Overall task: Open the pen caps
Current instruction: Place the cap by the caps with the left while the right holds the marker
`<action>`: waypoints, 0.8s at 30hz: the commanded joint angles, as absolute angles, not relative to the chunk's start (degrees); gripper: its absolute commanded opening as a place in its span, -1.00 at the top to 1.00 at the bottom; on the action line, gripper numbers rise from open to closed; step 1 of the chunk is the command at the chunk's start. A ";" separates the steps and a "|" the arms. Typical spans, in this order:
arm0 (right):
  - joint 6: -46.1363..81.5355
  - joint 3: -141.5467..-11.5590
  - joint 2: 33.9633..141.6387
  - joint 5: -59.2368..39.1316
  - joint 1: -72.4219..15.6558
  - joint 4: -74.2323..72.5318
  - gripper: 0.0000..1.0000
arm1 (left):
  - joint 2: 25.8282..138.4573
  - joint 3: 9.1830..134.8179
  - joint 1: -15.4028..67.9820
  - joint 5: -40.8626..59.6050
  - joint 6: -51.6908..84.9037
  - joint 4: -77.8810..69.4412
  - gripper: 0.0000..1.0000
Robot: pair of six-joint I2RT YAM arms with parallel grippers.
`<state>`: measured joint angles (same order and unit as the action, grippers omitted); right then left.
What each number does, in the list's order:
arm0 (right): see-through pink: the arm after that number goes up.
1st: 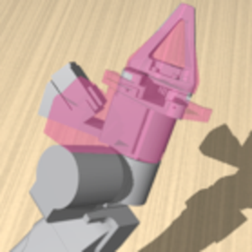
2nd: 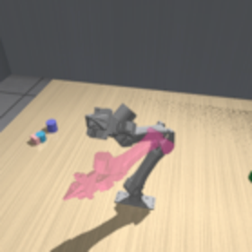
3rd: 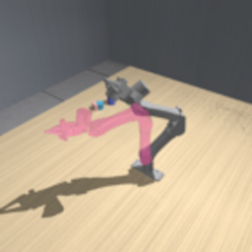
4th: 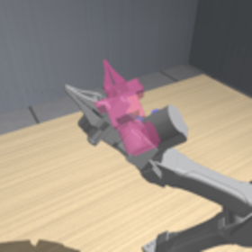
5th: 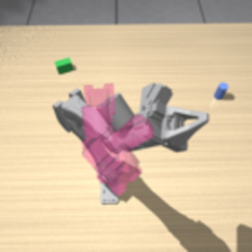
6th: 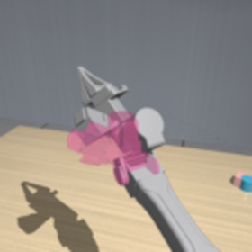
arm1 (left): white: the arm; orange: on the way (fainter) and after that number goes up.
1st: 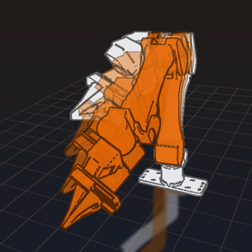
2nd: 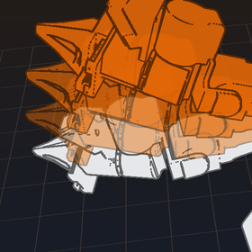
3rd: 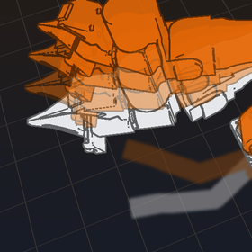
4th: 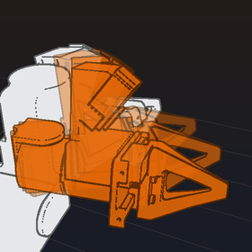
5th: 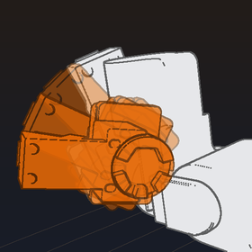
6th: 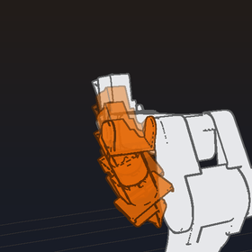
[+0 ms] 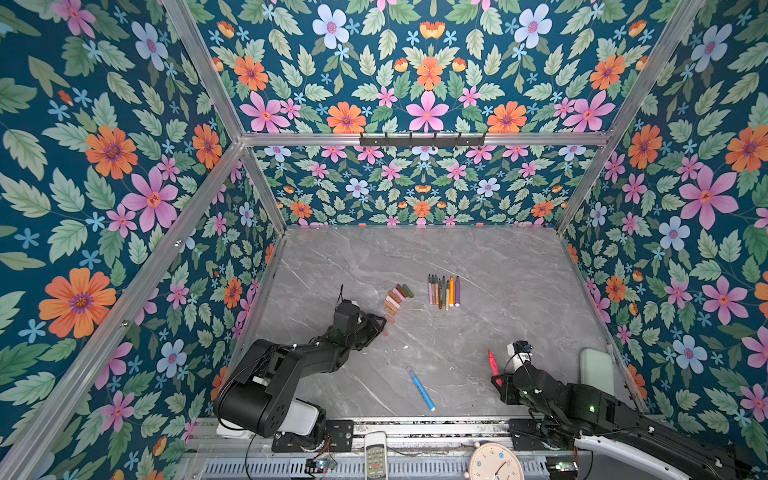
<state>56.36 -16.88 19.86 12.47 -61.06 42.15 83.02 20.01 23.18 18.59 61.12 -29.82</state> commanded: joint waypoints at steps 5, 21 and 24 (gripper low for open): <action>55.90 -16.94 19.93 13.69 -61.09 42.06 1.00 | 83.37 19.09 22.97 19.42 61.96 -32.08 0.01; 55.78 -16.92 20.75 12.70 -60.95 41.34 1.00 | 81.45 16.52 23.00 21.93 60.84 -33.53 0.06; 54.04 -17.55 23.46 9.23 -58.83 39.74 1.00 | 80.59 16.88 23.02 23.27 56.89 -32.17 0.09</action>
